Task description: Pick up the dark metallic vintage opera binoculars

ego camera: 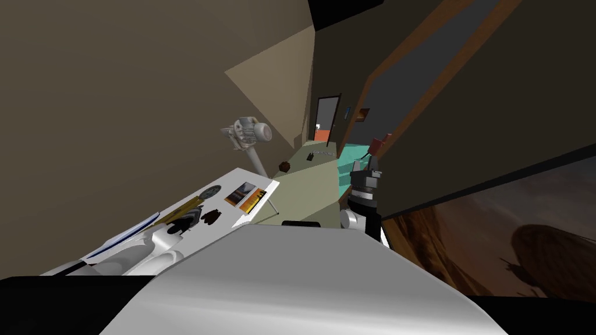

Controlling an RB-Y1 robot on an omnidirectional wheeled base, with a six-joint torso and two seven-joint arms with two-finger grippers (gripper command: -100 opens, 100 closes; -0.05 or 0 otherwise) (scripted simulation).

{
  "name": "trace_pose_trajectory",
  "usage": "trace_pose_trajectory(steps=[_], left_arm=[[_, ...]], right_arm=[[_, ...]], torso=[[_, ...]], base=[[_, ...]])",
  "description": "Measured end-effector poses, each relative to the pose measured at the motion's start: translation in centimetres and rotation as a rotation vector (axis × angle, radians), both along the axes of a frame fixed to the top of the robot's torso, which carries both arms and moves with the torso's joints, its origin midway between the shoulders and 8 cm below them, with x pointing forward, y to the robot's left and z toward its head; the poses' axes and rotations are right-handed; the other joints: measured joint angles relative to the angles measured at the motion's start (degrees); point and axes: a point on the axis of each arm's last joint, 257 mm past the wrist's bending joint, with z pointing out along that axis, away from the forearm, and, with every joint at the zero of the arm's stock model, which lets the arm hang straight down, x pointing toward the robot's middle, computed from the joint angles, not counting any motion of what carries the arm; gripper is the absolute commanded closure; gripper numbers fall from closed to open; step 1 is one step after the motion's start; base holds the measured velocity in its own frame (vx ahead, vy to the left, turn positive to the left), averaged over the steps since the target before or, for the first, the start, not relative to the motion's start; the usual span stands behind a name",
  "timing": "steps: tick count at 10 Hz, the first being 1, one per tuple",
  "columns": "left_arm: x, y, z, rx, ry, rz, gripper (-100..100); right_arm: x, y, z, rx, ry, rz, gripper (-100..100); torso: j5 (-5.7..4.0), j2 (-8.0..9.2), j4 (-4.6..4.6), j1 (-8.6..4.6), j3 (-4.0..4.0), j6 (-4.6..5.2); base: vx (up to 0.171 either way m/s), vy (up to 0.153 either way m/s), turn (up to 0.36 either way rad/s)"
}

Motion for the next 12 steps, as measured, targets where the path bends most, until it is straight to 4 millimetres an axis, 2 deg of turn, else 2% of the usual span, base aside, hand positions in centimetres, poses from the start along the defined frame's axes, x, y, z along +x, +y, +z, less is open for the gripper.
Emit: trace_pose_trajectory(steps=[5,8,10,12], left_arm=[[-2.1,0.9,-0.3,-0.022,-0.001,0.031,-100],[-4.1,1.4,-0.8,-0.035,0.019,0.044,-100],[-5.2,1.6,-1.1,-0.051,0.024,0.060,-100],[-6.5,1.8,-1.4,-0.060,0.046,0.064,-100]], right_arm=[[0.0,0.0,0.0,0.000,0.000,0.000,0],[0.0,0.0,0.0,0.000,0.000,0.000,0],[0.0,0.0,0.0,0.000,0.000,0.000,0],[0.0,0.0,0.0,0.000,0.000,0.000,0]], torso=[[0.00,-0.01,0.00,0.02,-0.01,0.01],[0.00,0.00,0.00,0.00,0.00,-0.01],[0.00,-0.02,0.00,-0.01,-0.01,0.08],[-0.01,0.00,0.00,0.00,0.00,-0.02]], base=[[-0.007,-0.013,-0.100],[-0.005,-0.008,-0.029],[-0.008,-0.015,-0.176],[-0.002,-0.008,0.035]])
